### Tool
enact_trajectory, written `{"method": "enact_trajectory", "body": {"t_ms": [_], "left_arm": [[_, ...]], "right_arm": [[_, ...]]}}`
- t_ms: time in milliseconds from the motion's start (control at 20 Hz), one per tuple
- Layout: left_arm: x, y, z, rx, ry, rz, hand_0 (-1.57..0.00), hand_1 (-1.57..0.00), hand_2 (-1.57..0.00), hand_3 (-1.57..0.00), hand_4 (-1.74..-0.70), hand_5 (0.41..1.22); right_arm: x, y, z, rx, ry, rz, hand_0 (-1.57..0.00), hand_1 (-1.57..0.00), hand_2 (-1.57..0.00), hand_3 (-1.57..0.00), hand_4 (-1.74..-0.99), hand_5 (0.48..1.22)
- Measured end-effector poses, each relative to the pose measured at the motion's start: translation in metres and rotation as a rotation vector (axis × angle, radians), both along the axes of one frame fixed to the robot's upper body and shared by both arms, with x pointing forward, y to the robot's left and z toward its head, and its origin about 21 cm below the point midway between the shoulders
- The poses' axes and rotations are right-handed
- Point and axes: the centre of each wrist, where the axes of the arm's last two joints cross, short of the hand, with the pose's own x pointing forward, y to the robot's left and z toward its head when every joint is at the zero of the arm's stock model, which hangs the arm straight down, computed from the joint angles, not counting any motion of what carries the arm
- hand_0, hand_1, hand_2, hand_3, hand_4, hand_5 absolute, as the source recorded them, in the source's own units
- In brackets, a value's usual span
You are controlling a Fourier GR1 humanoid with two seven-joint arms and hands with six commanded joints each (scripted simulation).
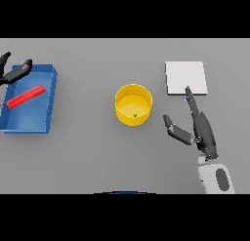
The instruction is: Pick up the red beaker and tilt it to pour out 1 green nut into yellow bowl. Pick up the yellow bowl and place it on the metallic measuring scale.
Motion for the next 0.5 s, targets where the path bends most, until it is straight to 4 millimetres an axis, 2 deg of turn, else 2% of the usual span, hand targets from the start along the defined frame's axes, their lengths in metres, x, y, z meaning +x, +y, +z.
{"method": "enact_trajectory", "body": {"t_ms": [50,150,250,500], "left_arm": [[-0.001,0.000,-0.003,-0.019,-0.021,-0.009,-0.04,-0.04,-0.03,-0.04,-0.78,0.644],[-0.001,-0.003,-0.004,-0.056,-0.053,-0.013,-0.03,-0.02,-0.02,-0.02,-0.79,0.657],[-0.004,-0.007,-0.002,-0.078,-0.070,-0.027,-0.02,-0.01,-0.01,-0.01,-0.80,0.666],[-0.004,-0.012,-0.007,-0.091,-0.049,-0.020,0.00,0.00,0.00,0.00,-0.81,0.688]], "right_arm": [[0.002,0.002,0.003,-0.021,-0.003,0.025,0.00,0.00,0.00,0.00,-1.087,0.649],[0.007,0.006,0.007,-0.091,-0.030,0.136,0.00,0.00,0.00,0.00,-1.088,0.665],[0.020,0.000,0.016,-0.246,-0.014,0.198,0.00,0.00,0.00,0.00,-1.122,0.649],[0.049,0.016,0.040,-0.648,-0.088,0.370,0.00,0.00,0.00,0.00,-1.150,0.630]]}}
